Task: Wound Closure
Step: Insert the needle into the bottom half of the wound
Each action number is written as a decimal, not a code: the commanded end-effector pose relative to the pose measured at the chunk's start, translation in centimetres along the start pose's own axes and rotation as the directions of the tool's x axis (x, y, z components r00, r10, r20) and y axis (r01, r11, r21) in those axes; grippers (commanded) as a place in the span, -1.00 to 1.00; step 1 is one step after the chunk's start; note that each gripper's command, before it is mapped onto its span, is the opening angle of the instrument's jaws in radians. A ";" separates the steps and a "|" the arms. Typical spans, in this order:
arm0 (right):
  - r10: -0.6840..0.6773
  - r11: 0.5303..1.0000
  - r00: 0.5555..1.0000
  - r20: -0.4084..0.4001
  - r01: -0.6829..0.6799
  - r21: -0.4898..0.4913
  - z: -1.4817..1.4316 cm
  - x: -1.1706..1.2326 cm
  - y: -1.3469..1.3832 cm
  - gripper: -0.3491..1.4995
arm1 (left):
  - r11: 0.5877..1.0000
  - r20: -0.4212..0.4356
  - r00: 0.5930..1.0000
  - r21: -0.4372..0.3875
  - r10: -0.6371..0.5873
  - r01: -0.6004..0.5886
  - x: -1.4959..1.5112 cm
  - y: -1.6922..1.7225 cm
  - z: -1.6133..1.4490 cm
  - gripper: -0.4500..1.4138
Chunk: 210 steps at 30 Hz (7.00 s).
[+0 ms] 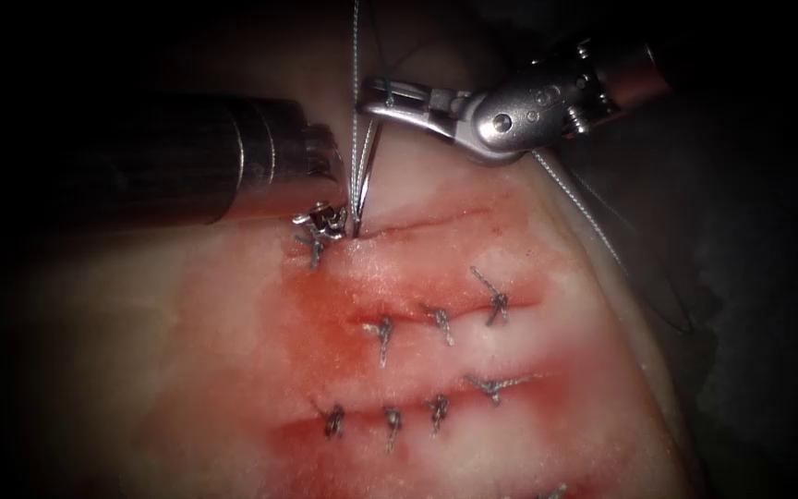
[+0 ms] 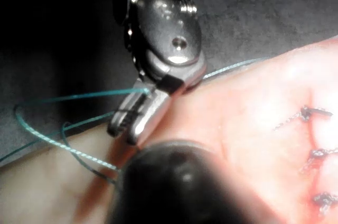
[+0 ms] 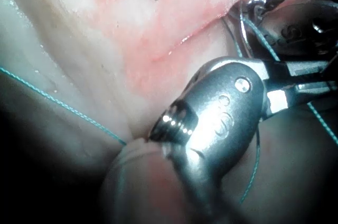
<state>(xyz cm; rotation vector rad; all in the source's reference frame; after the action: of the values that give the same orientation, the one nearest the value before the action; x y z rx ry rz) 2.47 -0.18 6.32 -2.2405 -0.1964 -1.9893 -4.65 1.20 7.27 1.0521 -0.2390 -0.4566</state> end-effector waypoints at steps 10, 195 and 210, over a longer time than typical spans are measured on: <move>-0.007 1.000 1.000 0.002 0.007 -0.004 0.06 0.05 0.02 -1.00 | 1.000 0.002 1.000 -0.002 0.003 -0.003 -0.09 0.04 -0.02 -1.00; 0.171 0.980 0.985 0.004 -0.170 0.106 -0.02 -0.09 -0.13 -1.00 | 1.000 -0.022 1.000 0.004 -0.004 0.004 -0.04 0.00 0.01 -1.00; 0.107 0.992 0.994 -0.016 -0.106 0.068 -0.01 -0.08 -0.14 -1.00 | 1.000 -0.024 1.000 0.005 -0.001 0.001 -0.03 0.00 0.01 -1.00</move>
<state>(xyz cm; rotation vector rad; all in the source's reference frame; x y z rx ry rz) 2.34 -0.06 6.20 -2.1404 -0.1417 -1.9292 -4.62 1.13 7.24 1.0648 -0.2149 -0.4445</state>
